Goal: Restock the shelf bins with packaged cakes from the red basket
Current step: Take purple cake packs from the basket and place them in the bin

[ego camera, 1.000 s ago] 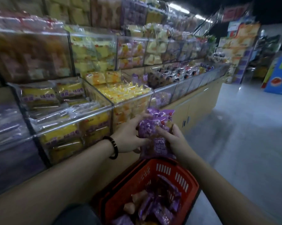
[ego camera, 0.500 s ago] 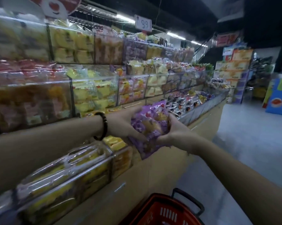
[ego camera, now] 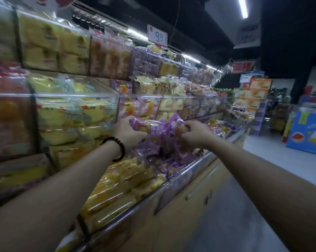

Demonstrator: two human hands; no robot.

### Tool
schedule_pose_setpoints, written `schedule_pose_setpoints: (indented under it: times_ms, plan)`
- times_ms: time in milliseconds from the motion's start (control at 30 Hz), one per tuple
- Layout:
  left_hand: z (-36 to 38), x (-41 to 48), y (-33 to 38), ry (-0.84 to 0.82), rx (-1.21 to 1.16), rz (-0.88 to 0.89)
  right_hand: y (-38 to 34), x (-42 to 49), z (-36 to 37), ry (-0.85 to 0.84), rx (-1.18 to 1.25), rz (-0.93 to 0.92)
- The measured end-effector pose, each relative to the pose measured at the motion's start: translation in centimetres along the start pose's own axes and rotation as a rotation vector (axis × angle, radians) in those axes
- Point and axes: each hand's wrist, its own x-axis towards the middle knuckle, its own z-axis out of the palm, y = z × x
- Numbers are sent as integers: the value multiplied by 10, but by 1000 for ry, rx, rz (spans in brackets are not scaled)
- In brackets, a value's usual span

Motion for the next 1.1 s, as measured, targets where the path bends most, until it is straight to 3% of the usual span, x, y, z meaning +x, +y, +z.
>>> schedule_pose_setpoints:
  times_ms: [133,267,467,633,833,933,1000,1033,1100]
  plan:
    - [27,16,-34,199,14,26,8,41,34,-33,-283,-71]
    - [33,22,-56,297,23,83,15,84,64,-50,-465,-151]
    - [28,27,-70,357,-55,27,11,118,109,-75,-656,-281]
    - [40,27,-63,324,-26,77,14,123,142,-100,-701,-266]
    - [50,21,-59,344,-125,143,16,127,146,220,-507,-251]
    - [51,21,-61,359,-148,129,12,124,130,135,36,-127]
    - [49,20,-60,379,-138,122,8,117,111,77,360,-193]
    - [48,19,-59,389,-123,122,5,110,102,9,433,-288]
    - [48,19,-57,393,-88,128,-4,95,86,-108,313,-494]
